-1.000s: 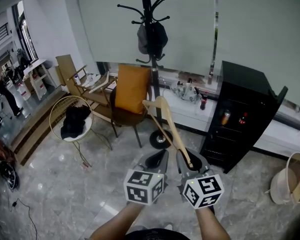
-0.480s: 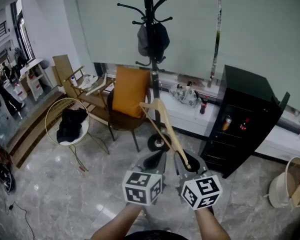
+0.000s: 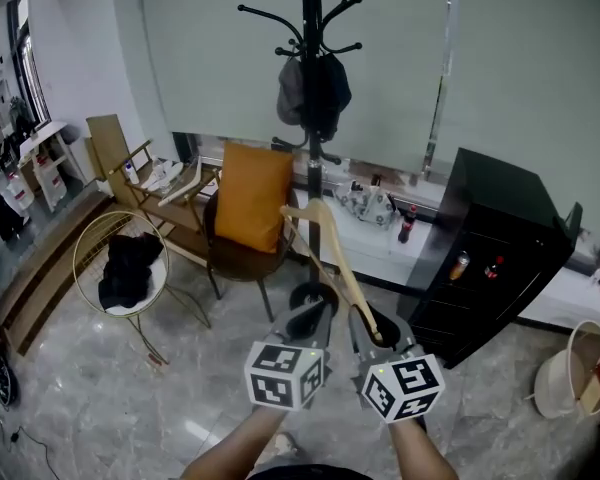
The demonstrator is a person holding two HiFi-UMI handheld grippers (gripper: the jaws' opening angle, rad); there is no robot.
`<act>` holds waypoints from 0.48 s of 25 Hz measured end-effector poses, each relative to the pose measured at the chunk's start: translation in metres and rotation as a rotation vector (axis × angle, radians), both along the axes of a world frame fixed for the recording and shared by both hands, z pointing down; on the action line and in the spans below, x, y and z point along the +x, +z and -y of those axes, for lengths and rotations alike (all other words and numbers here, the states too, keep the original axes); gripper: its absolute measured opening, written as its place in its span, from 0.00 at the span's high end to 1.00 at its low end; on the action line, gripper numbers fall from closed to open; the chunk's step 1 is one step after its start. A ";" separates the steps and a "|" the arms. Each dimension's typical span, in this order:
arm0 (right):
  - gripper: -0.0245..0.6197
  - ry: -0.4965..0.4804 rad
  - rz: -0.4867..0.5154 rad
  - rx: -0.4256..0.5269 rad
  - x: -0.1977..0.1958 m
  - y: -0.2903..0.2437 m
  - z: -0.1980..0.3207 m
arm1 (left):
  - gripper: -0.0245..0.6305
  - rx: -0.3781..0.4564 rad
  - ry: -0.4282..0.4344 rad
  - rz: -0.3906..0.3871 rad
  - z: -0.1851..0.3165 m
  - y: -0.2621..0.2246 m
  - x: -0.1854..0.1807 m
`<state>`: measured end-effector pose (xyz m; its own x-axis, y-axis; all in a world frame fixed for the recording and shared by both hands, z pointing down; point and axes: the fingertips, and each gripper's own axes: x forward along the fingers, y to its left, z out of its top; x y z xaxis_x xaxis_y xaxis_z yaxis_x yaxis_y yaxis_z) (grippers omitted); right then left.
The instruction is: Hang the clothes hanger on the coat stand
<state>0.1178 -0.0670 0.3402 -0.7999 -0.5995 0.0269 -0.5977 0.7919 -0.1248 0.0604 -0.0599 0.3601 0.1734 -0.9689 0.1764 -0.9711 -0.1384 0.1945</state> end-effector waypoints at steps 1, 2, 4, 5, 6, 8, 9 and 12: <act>0.88 0.005 -0.003 -0.001 -0.008 0.000 0.003 | 0.96 -0.001 0.006 -0.003 0.004 0.000 -0.008; 0.88 0.011 -0.006 -0.002 -0.015 0.000 0.007 | 0.96 -0.002 0.011 -0.006 0.007 0.000 -0.015; 0.88 0.022 -0.009 -0.005 -0.028 0.002 0.013 | 0.96 -0.002 0.022 -0.010 0.014 0.001 -0.028; 0.88 0.026 -0.011 -0.007 -0.035 0.003 0.015 | 0.96 -0.002 0.027 -0.012 0.016 0.002 -0.034; 0.88 0.030 -0.013 -0.009 -0.041 0.003 0.018 | 0.96 -0.002 0.031 -0.014 0.019 0.003 -0.041; 0.88 0.038 -0.018 -0.011 -0.053 0.004 0.022 | 0.96 -0.003 0.037 -0.019 0.023 0.003 -0.053; 0.88 0.042 -0.020 -0.011 -0.059 0.004 0.024 | 0.96 -0.004 0.039 -0.022 0.026 0.004 -0.059; 0.88 0.053 -0.026 -0.015 -0.073 0.006 0.028 | 0.96 -0.006 0.050 -0.028 0.030 0.005 -0.074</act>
<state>0.0444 -0.0952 0.3460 -0.7658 -0.6406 0.0567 -0.6422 0.7571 -0.1198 -0.0134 -0.0900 0.3655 0.2268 -0.9579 0.1762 -0.9571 -0.1857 0.2227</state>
